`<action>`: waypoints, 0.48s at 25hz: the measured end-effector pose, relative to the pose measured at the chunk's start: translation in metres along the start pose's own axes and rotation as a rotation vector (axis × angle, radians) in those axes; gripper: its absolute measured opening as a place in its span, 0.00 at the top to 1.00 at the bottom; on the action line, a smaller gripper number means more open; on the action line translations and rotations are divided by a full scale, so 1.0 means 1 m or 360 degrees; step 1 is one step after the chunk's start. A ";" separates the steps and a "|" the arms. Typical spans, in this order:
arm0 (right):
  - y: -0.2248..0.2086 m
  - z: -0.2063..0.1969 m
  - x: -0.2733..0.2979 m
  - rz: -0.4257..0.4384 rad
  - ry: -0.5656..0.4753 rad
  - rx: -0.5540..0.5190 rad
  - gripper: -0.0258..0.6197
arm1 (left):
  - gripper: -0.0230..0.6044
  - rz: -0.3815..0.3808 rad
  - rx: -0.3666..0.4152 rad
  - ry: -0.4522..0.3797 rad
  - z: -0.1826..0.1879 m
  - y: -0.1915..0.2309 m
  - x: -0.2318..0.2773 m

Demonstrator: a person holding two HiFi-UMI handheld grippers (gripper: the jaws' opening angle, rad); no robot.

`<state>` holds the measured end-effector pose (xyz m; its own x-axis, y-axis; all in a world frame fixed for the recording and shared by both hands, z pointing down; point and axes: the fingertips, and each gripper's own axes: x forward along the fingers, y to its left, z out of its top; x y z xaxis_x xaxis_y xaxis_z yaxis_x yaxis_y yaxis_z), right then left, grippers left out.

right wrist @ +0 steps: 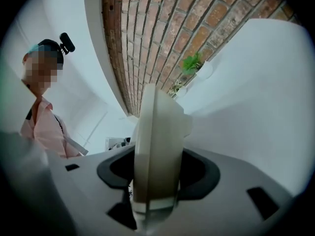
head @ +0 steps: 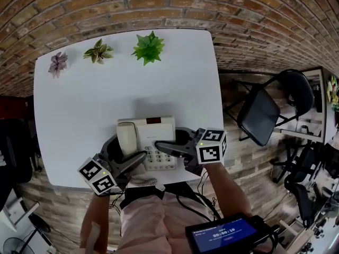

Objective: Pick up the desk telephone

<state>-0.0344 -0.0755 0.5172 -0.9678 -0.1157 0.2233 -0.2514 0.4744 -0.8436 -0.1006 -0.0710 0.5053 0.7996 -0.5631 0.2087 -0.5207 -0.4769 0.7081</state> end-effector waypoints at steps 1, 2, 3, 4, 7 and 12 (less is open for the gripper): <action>0.000 0.001 0.000 0.0004 -0.0003 0.0006 0.60 | 0.27 0.0005 -0.0020 0.0011 0.000 0.001 0.001; -0.001 0.001 0.000 0.0006 -0.0003 0.0011 0.60 | 0.27 0.0018 -0.0043 0.0019 0.001 0.003 0.003; -0.002 0.001 0.000 0.0003 0.0002 0.0015 0.60 | 0.27 0.0039 -0.0060 0.0026 0.001 0.005 0.004; -0.003 0.001 0.000 -0.0005 0.0010 0.0021 0.60 | 0.27 0.0070 -0.0065 0.0032 0.000 0.007 0.005; -0.005 0.000 0.002 -0.0038 0.0030 0.0039 0.59 | 0.27 0.0167 -0.0014 0.0050 -0.003 0.007 0.010; -0.003 0.000 0.000 0.0004 0.0022 0.0008 0.61 | 0.26 0.0117 -0.0023 0.0065 -0.004 0.006 0.001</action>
<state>-0.0339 -0.0765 0.5197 -0.9682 -0.1027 0.2280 -0.2492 0.4701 -0.8467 -0.1013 -0.0718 0.5121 0.7711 -0.5681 0.2876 -0.5743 -0.4254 0.6995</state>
